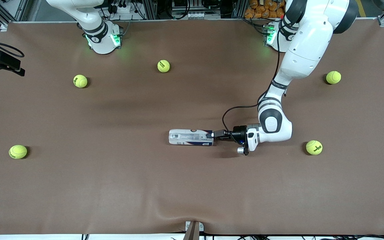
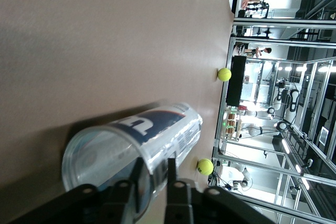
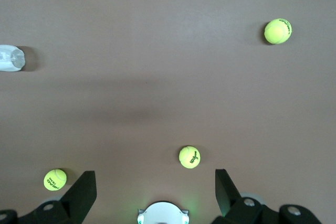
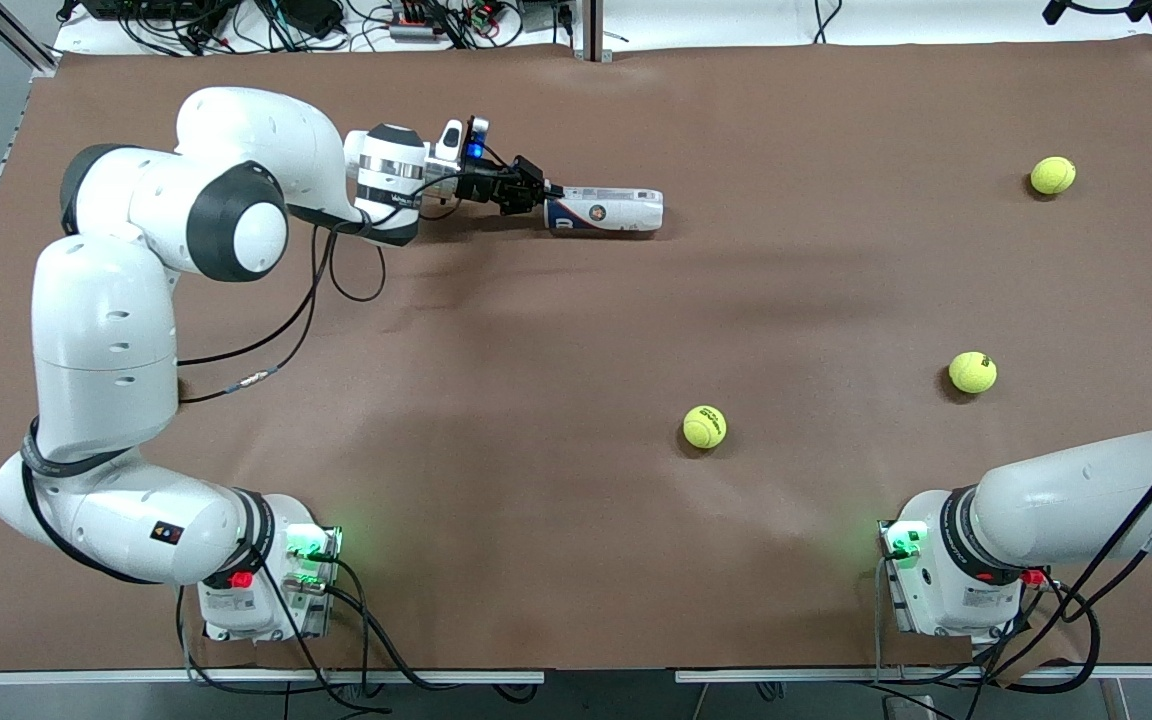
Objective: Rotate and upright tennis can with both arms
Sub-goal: 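Lift and rotate the can upright with the left gripper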
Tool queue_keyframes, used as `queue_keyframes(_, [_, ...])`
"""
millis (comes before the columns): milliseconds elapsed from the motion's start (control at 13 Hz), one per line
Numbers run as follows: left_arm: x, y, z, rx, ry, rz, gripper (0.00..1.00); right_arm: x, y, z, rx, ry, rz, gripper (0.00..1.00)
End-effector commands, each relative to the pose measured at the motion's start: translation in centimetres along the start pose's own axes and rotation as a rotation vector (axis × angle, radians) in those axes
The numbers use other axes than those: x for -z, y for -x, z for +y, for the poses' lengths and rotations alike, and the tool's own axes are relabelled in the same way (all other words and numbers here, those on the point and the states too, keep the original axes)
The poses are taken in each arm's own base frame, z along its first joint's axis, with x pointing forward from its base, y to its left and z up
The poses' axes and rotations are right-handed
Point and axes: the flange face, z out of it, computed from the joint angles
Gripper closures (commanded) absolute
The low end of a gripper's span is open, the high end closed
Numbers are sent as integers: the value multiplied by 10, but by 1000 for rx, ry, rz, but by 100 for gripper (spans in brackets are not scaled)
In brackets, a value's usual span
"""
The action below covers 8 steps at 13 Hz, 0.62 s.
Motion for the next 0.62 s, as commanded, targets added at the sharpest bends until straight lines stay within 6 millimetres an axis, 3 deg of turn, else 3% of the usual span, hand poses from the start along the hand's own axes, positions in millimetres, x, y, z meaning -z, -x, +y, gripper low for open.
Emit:
queue_keyframes(0, [3, -12, 26, -60, -7, 5, 100, -5, 3, 4, -3, 15, -22, 0])
queue_keyframes(308, [-5, -10, 65, -36, -88, -38, 100, -7, 1, 6, -9, 34, -23, 0])
queue_keyframes(538, [-15, -15, 117, 7, -185, -71, 100, -16, -1, 6, -6, 35, -49, 0])
